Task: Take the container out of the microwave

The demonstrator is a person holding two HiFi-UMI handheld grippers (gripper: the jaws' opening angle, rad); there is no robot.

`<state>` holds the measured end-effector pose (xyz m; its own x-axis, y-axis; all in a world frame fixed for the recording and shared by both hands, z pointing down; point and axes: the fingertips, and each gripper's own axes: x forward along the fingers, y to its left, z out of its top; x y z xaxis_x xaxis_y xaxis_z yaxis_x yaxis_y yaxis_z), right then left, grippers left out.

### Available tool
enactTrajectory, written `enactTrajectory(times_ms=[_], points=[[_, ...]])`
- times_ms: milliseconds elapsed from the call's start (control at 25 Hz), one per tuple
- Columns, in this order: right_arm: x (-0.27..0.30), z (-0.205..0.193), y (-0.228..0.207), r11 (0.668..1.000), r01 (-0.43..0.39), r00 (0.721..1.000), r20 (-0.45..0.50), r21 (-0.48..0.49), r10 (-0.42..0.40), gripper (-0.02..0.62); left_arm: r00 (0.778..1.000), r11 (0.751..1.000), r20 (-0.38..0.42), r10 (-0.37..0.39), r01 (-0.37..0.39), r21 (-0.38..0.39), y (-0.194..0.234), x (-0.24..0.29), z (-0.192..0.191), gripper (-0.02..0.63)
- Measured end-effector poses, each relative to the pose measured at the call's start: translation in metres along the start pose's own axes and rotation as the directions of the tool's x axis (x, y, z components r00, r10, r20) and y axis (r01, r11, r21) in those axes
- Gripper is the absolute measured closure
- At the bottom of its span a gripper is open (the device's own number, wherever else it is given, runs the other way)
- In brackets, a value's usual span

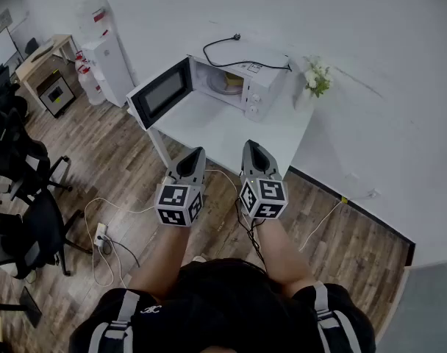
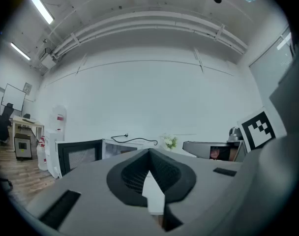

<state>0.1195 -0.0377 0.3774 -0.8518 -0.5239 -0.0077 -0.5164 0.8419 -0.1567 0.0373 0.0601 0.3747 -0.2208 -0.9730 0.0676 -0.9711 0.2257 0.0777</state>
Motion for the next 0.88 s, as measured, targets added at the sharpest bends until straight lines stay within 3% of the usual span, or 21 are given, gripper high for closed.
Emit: enactTrajectory(times_ms=[200, 600, 880], points=[[0.0, -0.005, 0.012, 1.0, 0.029, 1.0, -0.005, 0.01, -0.029, 0.595, 1.0, 1.0, -0.002, 0.002, -0.002, 0.013, 0.015, -0.012, -0.002, 0.594], [0.004, -0.014, 0.071, 0.998, 0.009, 1.0, 0.026, -0.062, -0.008, 0.595, 1.0, 1.0, 0.01, -0.019, 0.019, 0.022, 0.054, -0.035, -0.006, 0.594], [0.004, -0.024, 0.087, 0.996, 0.034, 0.999, 0.024, -0.087, -0.033, 0.595, 1.0, 0.999, 0.007, -0.028, 0.028, 0.023, 0.073, -0.047, -0.011, 0.594]])
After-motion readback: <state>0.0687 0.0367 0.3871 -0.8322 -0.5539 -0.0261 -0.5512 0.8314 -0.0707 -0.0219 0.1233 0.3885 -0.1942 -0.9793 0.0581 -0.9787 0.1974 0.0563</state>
